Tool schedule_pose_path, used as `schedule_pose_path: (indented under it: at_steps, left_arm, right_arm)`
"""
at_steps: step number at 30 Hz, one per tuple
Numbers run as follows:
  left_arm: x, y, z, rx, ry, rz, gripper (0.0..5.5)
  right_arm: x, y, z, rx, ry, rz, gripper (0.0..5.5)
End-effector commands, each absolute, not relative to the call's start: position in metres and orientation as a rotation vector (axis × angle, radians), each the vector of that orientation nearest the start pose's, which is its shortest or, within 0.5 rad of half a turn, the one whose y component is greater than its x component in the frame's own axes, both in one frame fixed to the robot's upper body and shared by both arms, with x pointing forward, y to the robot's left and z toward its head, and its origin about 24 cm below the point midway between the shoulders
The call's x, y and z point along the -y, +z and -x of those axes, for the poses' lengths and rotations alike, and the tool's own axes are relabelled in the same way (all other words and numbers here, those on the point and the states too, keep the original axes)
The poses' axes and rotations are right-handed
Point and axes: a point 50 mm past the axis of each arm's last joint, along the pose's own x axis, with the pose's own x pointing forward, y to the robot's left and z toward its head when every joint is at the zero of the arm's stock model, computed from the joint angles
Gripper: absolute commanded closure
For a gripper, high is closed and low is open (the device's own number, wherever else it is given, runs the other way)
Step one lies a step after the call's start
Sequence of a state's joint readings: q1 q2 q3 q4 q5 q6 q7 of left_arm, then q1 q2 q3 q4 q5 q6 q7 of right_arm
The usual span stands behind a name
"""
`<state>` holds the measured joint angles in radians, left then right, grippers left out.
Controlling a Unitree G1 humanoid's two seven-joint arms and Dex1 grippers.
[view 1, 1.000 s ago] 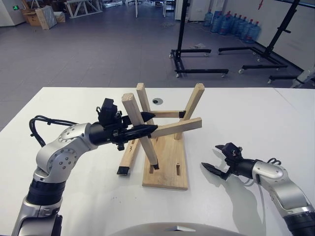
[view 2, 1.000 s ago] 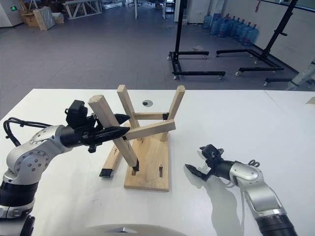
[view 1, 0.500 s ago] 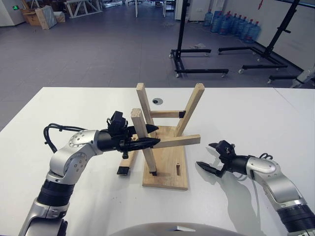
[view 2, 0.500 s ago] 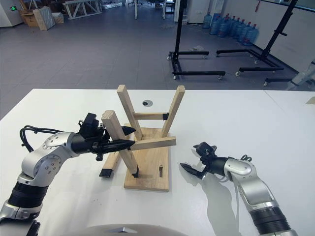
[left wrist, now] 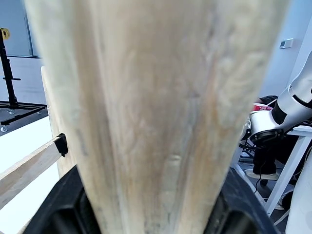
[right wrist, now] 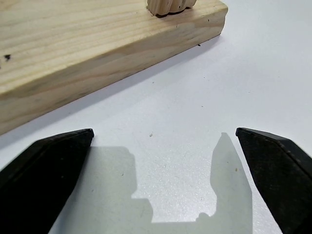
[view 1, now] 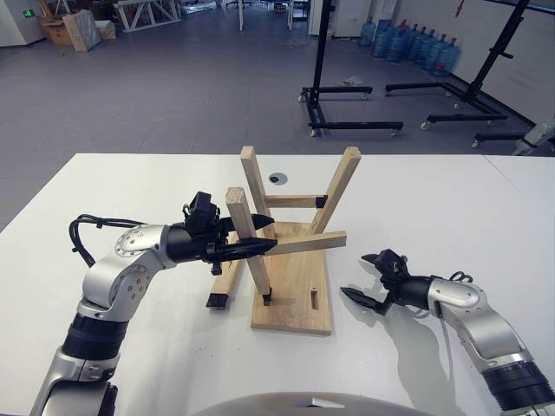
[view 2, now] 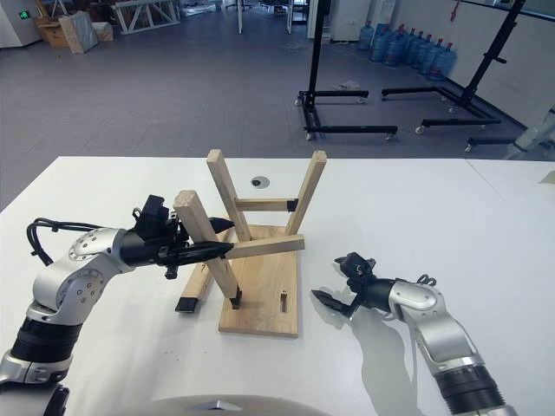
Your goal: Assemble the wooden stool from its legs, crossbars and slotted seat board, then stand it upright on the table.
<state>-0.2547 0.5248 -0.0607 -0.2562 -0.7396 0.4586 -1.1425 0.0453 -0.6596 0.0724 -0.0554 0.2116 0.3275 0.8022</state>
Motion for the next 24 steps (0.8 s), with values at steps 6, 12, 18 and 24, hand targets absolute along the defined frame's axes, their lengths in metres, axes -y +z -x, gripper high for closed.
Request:
schedule_pose_path:
  at_steps: [6, 12, 18, 24]
  left_arm:
    - [-0.138, 0.116, -0.236, -0.043, -1.493, 0.147, 3.45]
    - [-0.144, 0.116, -0.247, -0.041, -1.459, 0.162, 3.45]
    - [-0.139, 0.115, -0.245, -0.04, -1.499, 0.109, 3.45]
    - [-0.136, 0.114, -0.242, -0.048, -1.527, 0.099, 3.45]
  right_arm:
    - [0.225, 0.042, -0.228, -0.507, 0.806, 0.309, 0.1]
    - [0.223, 0.042, -0.23, -0.504, 0.809, 0.306, 0.1]
    - [0.221, 0.041, -0.229, -0.504, 0.809, 0.299, 0.1]
    - [0.218, 0.039, -0.228, -0.505, 0.817, 0.294, 0.1]
